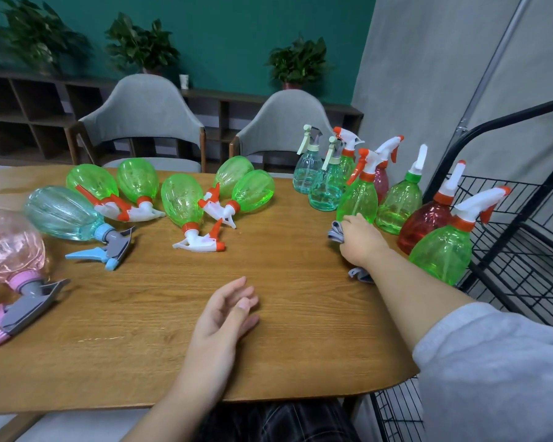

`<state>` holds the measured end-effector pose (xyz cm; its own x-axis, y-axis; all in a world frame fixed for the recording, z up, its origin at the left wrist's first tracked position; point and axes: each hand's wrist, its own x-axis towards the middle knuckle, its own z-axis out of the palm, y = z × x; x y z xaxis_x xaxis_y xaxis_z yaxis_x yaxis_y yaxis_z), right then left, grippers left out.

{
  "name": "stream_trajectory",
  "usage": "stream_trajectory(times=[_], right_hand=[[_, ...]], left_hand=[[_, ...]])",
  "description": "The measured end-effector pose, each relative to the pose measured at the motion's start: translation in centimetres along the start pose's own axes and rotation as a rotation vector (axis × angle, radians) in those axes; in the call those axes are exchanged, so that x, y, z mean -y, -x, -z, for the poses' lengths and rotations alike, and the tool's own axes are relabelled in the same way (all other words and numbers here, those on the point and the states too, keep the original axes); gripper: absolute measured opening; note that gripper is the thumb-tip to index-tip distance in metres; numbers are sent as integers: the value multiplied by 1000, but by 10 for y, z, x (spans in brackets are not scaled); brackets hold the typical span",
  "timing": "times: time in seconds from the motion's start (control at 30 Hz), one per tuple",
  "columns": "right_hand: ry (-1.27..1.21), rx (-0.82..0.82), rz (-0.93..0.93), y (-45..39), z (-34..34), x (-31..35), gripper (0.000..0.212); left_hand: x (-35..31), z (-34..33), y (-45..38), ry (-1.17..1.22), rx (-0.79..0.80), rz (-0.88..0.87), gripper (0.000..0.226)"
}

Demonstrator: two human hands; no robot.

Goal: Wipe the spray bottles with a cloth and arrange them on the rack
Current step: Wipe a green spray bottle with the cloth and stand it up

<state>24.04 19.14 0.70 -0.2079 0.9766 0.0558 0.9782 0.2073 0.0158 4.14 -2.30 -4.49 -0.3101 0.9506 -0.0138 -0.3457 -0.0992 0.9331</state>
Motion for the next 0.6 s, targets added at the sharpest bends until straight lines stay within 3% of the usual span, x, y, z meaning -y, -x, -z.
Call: stream_trajectory(times=[0.37,0.53,0.6], right_hand=[[-90,115,24,-10,-1,-10,54],[-173,-131,26,10,20,17,21],[-279,-202,30,26,33,36,30]], left_hand=[[1,1,0,44,-25,25,28],[-1,-2,0,63,-44,54,26],[-3,-3,1,83,-59,73,24]])
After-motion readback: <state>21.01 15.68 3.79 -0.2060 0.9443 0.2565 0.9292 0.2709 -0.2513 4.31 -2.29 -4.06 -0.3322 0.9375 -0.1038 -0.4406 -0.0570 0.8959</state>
